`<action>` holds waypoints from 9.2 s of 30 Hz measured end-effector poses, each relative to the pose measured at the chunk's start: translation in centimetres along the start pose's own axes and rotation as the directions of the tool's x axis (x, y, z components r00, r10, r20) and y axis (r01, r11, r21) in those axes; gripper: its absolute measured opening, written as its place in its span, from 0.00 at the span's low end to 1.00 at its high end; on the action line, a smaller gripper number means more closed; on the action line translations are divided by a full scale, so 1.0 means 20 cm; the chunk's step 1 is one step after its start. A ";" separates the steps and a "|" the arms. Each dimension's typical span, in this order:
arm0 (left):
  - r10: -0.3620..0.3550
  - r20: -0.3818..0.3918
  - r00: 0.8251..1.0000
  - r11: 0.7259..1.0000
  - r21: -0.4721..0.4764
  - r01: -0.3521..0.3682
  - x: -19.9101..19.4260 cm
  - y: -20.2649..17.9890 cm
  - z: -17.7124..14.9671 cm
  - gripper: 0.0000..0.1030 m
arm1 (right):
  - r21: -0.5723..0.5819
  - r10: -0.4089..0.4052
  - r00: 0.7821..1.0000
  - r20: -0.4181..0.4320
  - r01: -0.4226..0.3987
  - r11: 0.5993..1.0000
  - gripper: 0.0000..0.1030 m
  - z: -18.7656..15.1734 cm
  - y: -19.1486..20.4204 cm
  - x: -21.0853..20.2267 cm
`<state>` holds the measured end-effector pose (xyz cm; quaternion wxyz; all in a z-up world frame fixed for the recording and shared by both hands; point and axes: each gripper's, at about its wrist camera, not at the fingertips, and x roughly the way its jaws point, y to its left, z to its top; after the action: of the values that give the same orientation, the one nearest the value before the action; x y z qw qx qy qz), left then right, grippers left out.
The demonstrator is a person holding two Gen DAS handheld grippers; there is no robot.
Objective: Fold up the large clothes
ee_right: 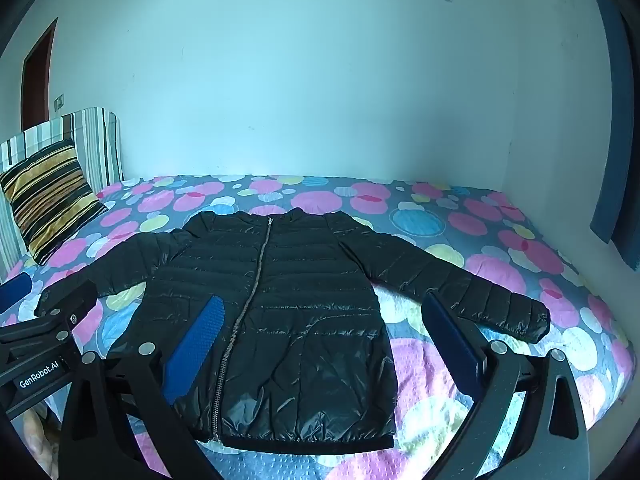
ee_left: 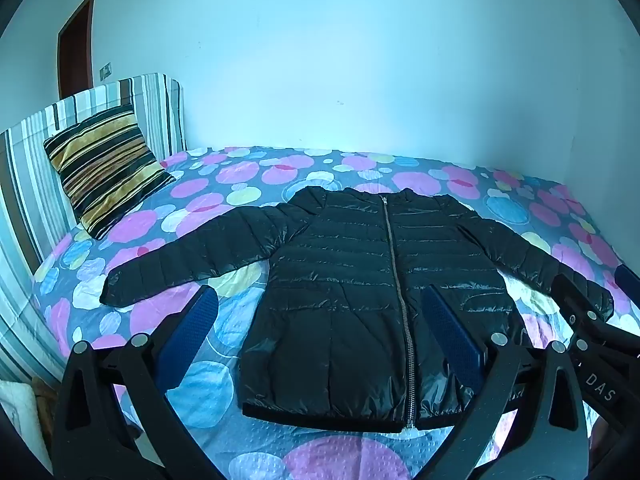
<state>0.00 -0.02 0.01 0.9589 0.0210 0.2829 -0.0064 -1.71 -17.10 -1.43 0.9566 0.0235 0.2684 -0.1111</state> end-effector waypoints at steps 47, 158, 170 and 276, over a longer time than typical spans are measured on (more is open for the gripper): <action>0.001 0.019 1.000 1.000 -0.002 -0.001 -0.07 0.01 0.04 0.98 | -0.005 -0.007 1.000 0.010 0.007 1.000 0.95 0.00 0.01 -0.02; 0.530 -0.448 0.720 0.802 -0.012 -0.597 1.41 1.01 -0.29 0.98 | 0.546 -0.312 0.829 -0.464 0.545 0.636 0.73 -0.43 -1.82 1.08; 0.523 -0.449 0.724 0.804 -0.021 -0.594 1.41 1.02 -0.30 0.98 | 0.594 -0.236 0.884 -0.404 0.450 0.667 0.23 -0.36 -1.71 1.06; 0.506 -0.459 0.730 0.810 -0.038 -0.585 1.42 1.03 -0.31 0.98 | 0.177 0.059 0.926 -0.373 0.008 0.984 0.52 0.16 -0.28 1.86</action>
<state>21.06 20.73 -19.90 0.8295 0.0176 0.4664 0.3068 29.64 -30.33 -17.92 0.8829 0.1320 0.4357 -0.1153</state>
